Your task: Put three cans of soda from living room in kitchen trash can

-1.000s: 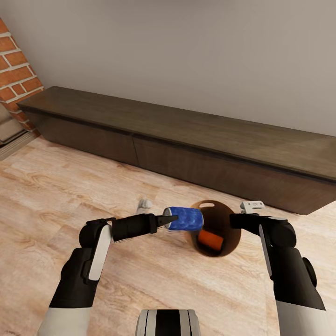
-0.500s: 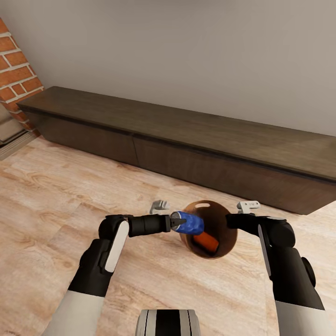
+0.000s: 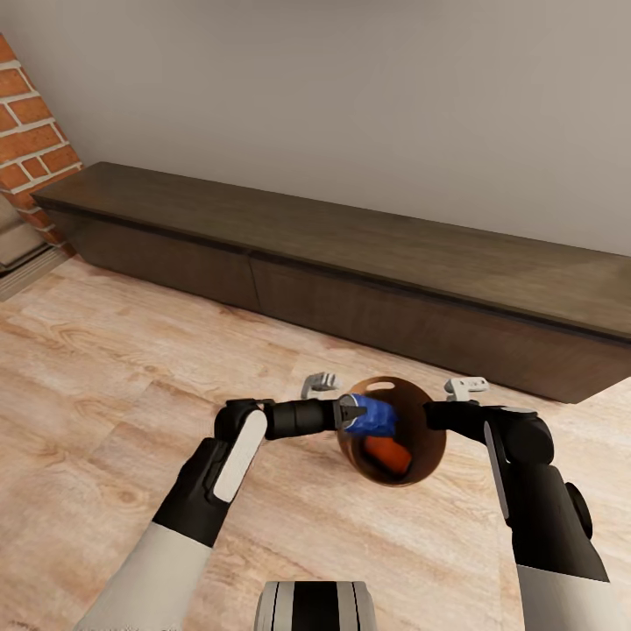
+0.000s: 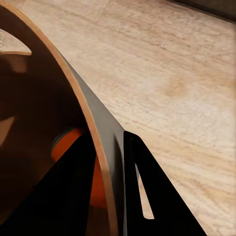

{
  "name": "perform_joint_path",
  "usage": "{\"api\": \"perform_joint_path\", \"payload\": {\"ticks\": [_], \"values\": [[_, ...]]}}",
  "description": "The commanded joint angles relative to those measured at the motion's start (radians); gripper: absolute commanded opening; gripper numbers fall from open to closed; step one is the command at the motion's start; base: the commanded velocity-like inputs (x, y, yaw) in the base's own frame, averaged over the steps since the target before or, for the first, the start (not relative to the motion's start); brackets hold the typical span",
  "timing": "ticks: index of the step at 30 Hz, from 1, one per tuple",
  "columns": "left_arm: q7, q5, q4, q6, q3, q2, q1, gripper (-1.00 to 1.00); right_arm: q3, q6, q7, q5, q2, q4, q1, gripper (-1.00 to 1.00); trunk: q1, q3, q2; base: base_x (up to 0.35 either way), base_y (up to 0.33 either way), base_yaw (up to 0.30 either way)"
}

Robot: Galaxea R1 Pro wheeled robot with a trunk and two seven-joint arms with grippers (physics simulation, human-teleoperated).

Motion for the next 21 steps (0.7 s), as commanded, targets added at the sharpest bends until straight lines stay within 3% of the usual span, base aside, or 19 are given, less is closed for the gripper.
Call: {"api": "perform_joint_path", "payload": {"ticks": [1,4,6,12,21], "values": [[0.032,0.021,0.001,-0.009,-0.017,0.000,-0.003,-1.00,0.000,0.004,0.001,-0.021,0.000,0.000,0.000,-1.00,0.000,0.000,0.000,0.000,0.000,0.000],[0.111,0.083,0.003,-0.030,-0.097,0.000,-0.018,-1.00,0.000,0.004,0.001,-0.021,0.000,0.000,0.000,-1.00,0.000,0.000,0.000,0.000,0.000,0.000],[0.133,0.105,0.008,-0.051,-0.117,0.000,-0.030,-1.00,0.000,0.004,0.001,-0.021,0.000,0.000,0.000,-1.00,0.000,0.000,0.000,0.000,0.000,0.000],[0.168,0.114,0.020,-0.064,-0.129,0.000,-0.038,-1.00,0.000,0.004,0.001,-0.020,0.000,0.000,0.000,-1.00,0.000,0.000,0.000,0.000,0.000,0.000],[0.276,0.112,0.021,-0.066,-0.204,0.000,-0.039,-1.00,0.000,0.004,0.001,-0.021,0.000,0.000,0.000,-1.00,0.000,0.000,0.000,0.000,0.000,0.000]]}}
